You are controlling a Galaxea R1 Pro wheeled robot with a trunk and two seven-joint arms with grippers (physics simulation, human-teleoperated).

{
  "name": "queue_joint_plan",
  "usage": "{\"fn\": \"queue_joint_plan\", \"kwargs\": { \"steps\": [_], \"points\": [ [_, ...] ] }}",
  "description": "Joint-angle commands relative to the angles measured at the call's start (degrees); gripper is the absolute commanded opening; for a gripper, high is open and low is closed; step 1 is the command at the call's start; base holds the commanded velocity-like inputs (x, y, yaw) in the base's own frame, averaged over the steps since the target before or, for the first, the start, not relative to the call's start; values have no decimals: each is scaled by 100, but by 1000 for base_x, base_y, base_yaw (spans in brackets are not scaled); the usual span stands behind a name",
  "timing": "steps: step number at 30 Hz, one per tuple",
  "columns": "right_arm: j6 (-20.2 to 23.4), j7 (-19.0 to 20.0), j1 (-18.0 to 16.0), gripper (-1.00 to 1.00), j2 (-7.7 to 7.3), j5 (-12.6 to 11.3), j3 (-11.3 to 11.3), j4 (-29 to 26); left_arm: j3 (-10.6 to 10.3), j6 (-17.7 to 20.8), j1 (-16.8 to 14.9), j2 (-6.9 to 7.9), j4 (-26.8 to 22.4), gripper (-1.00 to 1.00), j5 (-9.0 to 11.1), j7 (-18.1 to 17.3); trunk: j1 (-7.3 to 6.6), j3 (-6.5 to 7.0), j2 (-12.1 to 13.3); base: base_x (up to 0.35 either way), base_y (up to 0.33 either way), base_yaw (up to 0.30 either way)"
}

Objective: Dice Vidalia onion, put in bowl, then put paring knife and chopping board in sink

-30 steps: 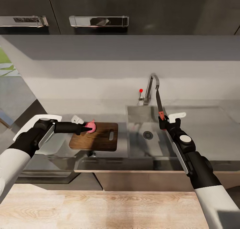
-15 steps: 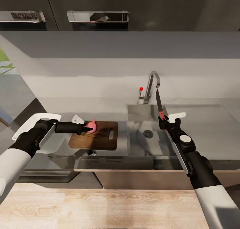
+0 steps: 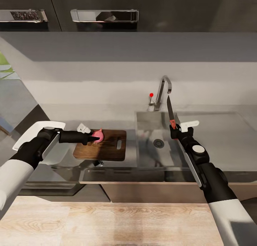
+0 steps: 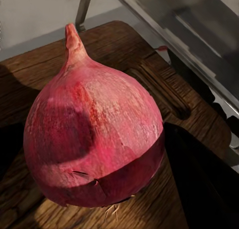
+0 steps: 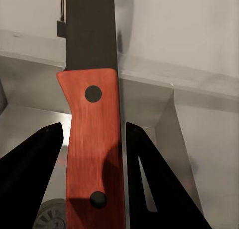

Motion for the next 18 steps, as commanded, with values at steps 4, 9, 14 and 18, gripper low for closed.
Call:
{"fn": "queue_joint_plan", "kwargs": {
  "steps": [4,9,14,18],
  "points": [
    [37,-31,-5,-100,-6,6,16,-5,-25,37,-6,7,0,-100,51,18,3,-10,-11,0,0,0],
    [37,-25,-5,-100,-6,6,17,0,-34,-284,-4,7,-4,-100,50,13,3,-10,-11,0,0,0],
    [37,-22,-5,-100,-6,6,17,0,-47,-395,-6,7,-2,-100,44,16,3,-10,-11,0,0,0],
    [37,-22,-5,-100,-6,6,17,6,-72,-404,-8,7,-2,-100,42,16,3,-10,-11,0,0,0]
  ]
}}
